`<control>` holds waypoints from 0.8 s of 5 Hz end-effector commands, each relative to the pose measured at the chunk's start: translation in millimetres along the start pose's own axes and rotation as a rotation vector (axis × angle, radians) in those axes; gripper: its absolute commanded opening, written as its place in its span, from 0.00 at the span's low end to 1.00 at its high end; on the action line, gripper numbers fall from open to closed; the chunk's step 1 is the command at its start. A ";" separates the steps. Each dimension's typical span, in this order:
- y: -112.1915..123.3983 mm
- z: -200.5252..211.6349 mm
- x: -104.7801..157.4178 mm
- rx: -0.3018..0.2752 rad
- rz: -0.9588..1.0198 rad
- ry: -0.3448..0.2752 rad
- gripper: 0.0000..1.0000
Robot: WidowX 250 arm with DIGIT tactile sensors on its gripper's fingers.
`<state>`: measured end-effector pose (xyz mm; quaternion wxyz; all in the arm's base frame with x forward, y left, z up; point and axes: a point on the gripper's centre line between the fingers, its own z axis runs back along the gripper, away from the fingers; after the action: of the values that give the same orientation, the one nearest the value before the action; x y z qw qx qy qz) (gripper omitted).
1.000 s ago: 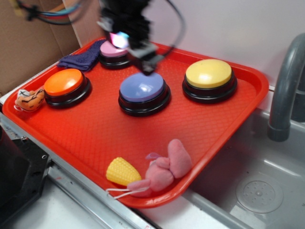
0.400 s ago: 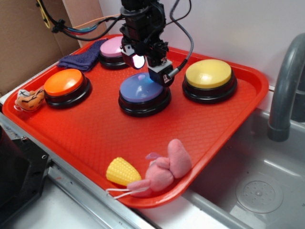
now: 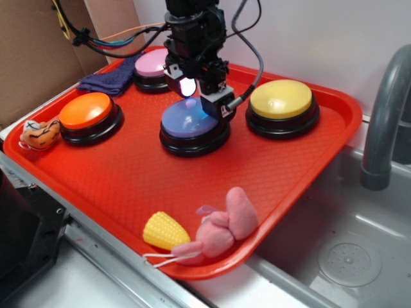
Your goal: Push the purple button.
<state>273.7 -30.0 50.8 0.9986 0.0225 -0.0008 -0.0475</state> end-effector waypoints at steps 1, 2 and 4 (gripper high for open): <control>9.6 88.7 -17.2 0.082 -0.007 -0.148 1.00; 15.1 100.6 -29.5 0.039 0.001 -0.159 1.00; 15.9 116.7 -41.9 0.025 -0.010 -0.087 1.00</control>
<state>228.1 -15.0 149.5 0.9983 0.0343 -0.0018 -0.0471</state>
